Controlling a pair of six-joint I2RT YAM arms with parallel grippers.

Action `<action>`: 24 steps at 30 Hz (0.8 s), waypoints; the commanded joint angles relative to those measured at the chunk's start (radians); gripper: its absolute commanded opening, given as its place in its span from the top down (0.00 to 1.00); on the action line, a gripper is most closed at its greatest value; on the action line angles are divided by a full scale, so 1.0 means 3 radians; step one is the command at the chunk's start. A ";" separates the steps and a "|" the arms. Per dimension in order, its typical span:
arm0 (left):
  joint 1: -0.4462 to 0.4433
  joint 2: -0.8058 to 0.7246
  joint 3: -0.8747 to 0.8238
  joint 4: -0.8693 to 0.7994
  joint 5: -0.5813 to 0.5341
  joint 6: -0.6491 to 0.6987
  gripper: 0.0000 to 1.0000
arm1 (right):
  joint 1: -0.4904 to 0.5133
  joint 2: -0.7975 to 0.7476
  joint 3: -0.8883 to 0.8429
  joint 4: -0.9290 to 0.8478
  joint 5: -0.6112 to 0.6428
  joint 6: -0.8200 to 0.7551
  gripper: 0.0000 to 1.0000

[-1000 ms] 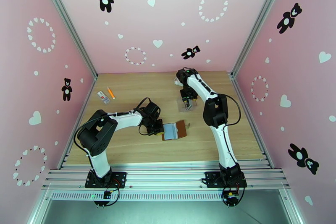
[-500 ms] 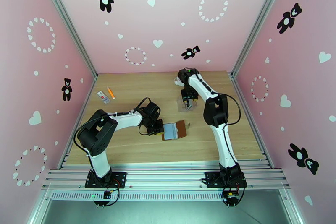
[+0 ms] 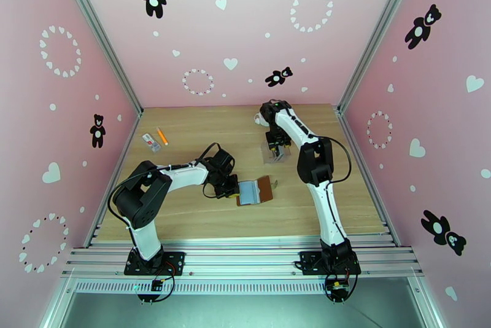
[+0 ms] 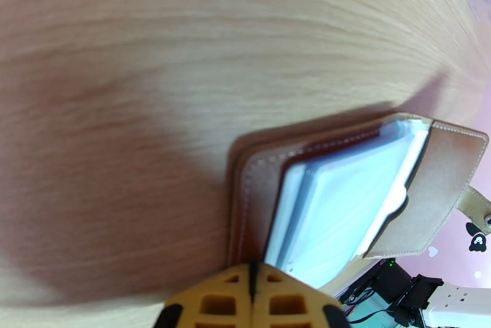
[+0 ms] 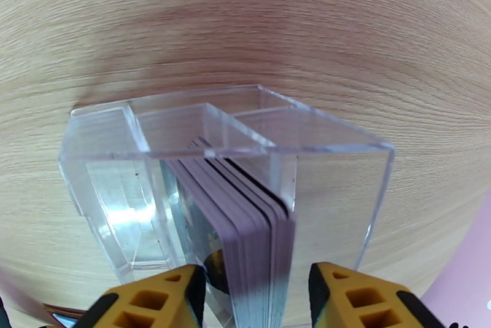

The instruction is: Put the credit cards into the card holder

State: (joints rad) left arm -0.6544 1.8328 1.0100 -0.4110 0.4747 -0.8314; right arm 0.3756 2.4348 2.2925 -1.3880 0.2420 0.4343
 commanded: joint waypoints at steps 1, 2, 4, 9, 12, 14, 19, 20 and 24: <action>-0.0094 0.0196 -0.0086 -0.0297 -0.0273 0.0000 1.00 | -0.0035 -0.0206 0.0070 -0.0124 0.0187 -0.0008 0.51; -0.0092 0.0197 -0.0080 -0.0297 -0.0272 0.0000 1.00 | -0.0035 -0.0227 0.0069 -0.0127 0.0204 -0.0008 0.51; -0.0099 0.0201 -0.0074 -0.0297 -0.0272 0.0001 1.00 | -0.0043 -0.0259 0.0071 -0.0143 0.0215 -0.0015 0.52; -0.0103 0.0206 -0.0068 -0.0298 -0.0275 0.0003 1.00 | -0.0065 -0.0303 0.0064 -0.0228 0.0319 -0.0025 0.54; -0.0109 0.0218 -0.0054 -0.0299 -0.0272 0.0004 1.00 | -0.0071 -0.0342 0.0046 -0.0242 0.0351 -0.0034 0.56; -0.0118 0.0236 -0.0039 -0.0302 -0.0269 0.0008 1.00 | -0.0070 -0.0365 0.0043 -0.0224 0.0341 -0.0040 0.57; -0.0133 0.0259 0.0001 -0.0318 -0.0273 0.0011 1.00 | -0.0073 -0.0441 0.0035 -0.0129 0.0224 -0.0047 0.60; -0.0131 0.0262 0.0006 -0.0320 -0.0272 0.0013 1.00 | -0.0073 -0.0484 -0.0025 -0.0026 0.0079 -0.0086 0.59; -0.0134 0.0277 0.0013 -0.0313 -0.0267 0.0012 1.00 | -0.0095 -0.0570 -0.0281 0.0265 -0.0328 -0.0113 0.48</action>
State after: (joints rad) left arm -0.6647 1.8435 1.0389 -0.4488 0.4534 -0.8314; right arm 0.3531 2.3180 2.2402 -1.3586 0.2390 0.4114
